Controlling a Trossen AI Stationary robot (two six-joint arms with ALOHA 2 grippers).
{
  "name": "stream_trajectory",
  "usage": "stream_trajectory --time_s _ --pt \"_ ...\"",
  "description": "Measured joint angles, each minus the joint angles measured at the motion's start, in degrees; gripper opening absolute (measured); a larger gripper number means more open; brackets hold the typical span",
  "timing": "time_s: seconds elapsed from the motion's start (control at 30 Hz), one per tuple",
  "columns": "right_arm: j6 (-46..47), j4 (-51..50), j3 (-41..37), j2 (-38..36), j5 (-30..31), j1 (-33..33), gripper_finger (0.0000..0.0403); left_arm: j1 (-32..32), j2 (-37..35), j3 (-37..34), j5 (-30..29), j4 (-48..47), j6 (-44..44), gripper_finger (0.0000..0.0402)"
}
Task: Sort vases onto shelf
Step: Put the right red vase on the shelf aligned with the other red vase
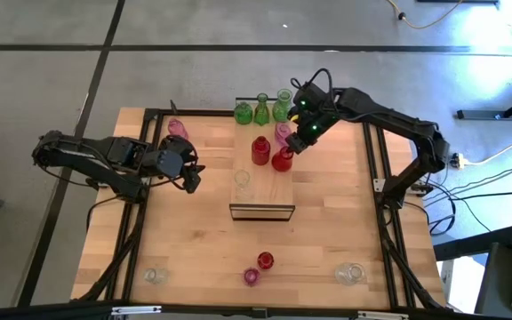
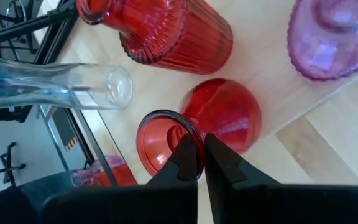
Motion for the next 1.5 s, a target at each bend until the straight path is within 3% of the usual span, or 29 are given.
stream_trajectory --time_s 0.97,1.3,1.5 --pt "-0.7 0.8 0.0 0.7 2.3 0.0 0.0017 0.0 0.0 0.0 0.0 0.0 0.1 0.0181" --pt "-0.3 0.6 -0.1 0.6 4.2 0.0 0.0111 0.0 0.0 0.0 0.0 0.0 0.1 0.0181" --pt "-0.3 1.0 -0.1 0.6 3.5 0.0 0.0123 0.0 0.0 0.0 0.0 0.0 0.1 0.0181"
